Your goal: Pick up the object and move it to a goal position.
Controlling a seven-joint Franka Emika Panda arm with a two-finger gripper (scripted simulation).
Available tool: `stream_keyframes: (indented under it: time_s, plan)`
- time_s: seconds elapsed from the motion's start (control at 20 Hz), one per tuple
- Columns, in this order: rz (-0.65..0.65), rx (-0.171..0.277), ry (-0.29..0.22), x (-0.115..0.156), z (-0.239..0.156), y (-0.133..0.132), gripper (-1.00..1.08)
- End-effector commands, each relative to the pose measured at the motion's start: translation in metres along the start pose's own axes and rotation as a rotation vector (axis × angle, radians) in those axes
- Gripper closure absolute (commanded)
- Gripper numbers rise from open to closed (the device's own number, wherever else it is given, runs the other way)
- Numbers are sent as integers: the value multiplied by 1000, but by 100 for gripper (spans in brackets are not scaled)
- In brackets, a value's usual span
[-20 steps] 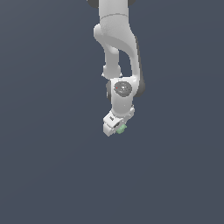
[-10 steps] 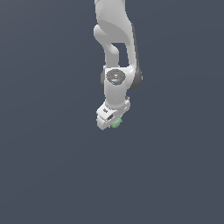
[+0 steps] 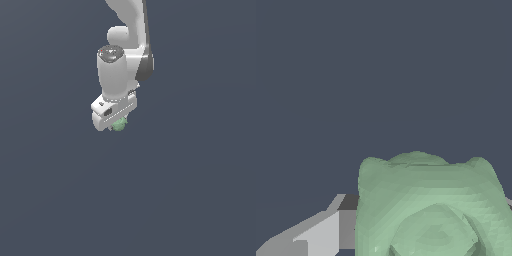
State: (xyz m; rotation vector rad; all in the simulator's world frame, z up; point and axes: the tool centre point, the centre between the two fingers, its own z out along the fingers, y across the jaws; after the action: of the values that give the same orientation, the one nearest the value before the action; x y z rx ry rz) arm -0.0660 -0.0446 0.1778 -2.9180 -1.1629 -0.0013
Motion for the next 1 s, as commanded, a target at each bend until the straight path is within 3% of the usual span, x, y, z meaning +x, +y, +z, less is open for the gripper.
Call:
stream_keyframes:
  time_s: [0.0,0.55,0.95]
  plan:
    - [0,1,1,-17,-26,7,108]
    - [-1,2,2,-81,-132,40,108]
    - [1,1,0,-109,-179,56,108]
